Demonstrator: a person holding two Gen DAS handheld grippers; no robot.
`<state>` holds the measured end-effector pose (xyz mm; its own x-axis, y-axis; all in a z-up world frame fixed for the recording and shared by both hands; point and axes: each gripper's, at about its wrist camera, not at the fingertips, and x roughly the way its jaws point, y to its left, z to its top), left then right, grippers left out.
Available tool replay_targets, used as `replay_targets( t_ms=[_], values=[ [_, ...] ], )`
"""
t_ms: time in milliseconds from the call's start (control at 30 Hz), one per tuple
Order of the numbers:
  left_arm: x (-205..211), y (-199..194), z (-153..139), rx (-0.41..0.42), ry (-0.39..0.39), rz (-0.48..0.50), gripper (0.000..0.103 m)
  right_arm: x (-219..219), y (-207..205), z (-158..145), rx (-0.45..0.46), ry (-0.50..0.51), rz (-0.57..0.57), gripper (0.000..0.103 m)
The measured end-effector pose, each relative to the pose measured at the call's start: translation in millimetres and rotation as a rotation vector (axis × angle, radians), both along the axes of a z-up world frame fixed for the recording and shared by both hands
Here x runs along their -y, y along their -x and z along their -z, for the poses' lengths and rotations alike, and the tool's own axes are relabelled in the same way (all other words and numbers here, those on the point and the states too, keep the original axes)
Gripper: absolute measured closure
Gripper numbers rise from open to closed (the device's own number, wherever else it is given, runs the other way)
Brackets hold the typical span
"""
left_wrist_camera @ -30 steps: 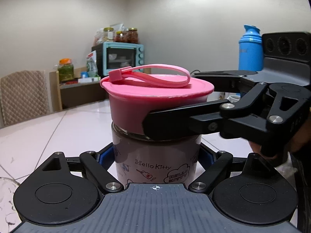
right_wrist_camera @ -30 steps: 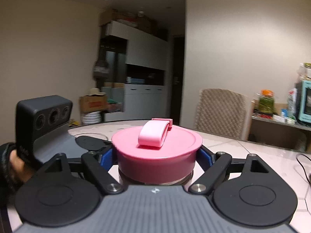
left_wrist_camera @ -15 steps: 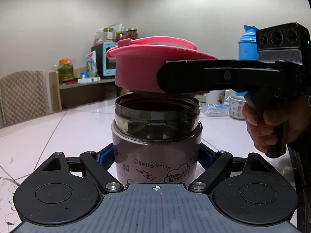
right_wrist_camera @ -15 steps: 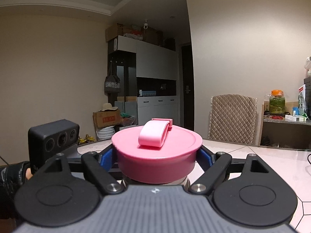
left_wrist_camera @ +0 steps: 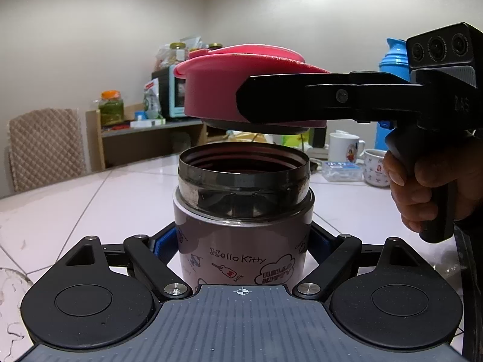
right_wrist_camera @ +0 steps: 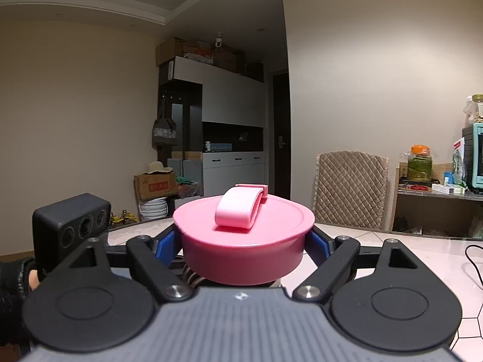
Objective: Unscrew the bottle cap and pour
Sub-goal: 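Lift the loosened pink cap off the bottle with the right gripper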
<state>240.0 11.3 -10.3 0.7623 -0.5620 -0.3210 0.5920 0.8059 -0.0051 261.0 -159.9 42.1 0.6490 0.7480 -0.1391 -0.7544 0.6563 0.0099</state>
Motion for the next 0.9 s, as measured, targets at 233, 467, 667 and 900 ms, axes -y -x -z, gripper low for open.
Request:
replay_targets(
  t_ms=[233,467,667,900],
  values=[
    [6,29,1,-0.002,0.002,-0.036,0.013,3,2,0,0.006,-0.001,0.021,0.018],
    [10,62,1,-0.002,0.003,-0.075,0.013,8,4,0,0.0,-0.007,0.055,0.018],
    [12,92,1,-0.005,0.005,-0.119,0.013,10,7,1,-0.003,-0.011,0.081,0.018],
    [13,120,2,-0.001,0.003,-0.158,0.013,14,8,4,-0.009,-0.02,0.108,0.018]
  ],
)
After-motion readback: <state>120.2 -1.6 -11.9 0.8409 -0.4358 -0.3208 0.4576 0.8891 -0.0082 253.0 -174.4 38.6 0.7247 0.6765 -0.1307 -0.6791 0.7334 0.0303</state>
